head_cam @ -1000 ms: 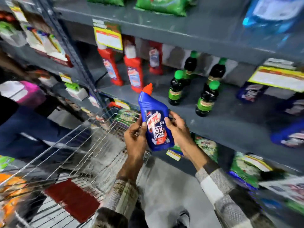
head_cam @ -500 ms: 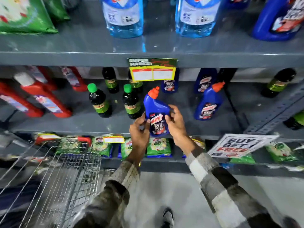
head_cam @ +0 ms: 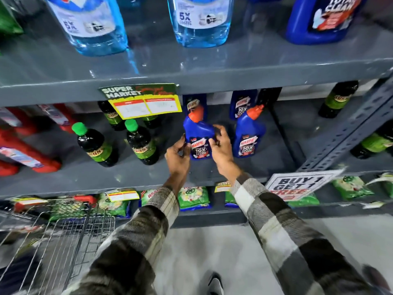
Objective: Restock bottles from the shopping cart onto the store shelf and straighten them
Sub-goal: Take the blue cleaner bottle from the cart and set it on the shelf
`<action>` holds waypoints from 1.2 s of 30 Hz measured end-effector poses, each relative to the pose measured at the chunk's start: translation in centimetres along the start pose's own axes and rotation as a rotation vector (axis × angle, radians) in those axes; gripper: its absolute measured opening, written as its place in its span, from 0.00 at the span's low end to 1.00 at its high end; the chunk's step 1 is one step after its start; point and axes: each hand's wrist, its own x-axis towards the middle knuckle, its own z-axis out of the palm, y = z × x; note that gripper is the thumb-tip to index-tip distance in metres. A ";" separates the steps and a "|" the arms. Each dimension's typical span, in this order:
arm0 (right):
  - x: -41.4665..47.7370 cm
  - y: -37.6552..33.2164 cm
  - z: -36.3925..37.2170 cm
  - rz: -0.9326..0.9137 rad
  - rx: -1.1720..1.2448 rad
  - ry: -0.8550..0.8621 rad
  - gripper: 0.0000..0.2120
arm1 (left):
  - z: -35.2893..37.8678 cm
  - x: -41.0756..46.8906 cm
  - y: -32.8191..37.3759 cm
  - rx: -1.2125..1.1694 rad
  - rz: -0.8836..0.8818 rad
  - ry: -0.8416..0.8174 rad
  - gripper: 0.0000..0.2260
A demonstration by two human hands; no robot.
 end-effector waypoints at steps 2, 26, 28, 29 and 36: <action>0.5 0.3 0.0 0.012 -0.003 -0.001 0.23 | 0.3 0.2 -0.4 0.007 0.026 0.003 0.16; -3.3 4.9 -7.1 0.014 -0.254 0.549 0.51 | 8.0 -3.4 -1.3 0.261 -0.209 0.257 0.56; -2.3 4.8 -7.2 0.108 -0.299 0.509 0.56 | 8.3 -3.0 -1.1 0.317 -0.253 0.275 0.54; -1.9 4.6 -7.2 0.167 -0.317 0.513 0.57 | 8.4 -2.8 -1.1 0.351 -0.272 0.282 0.52; -0.9 4.6 -6.5 0.241 -0.439 0.568 0.51 | 8.9 -2.9 -1.7 0.517 -0.231 0.297 0.43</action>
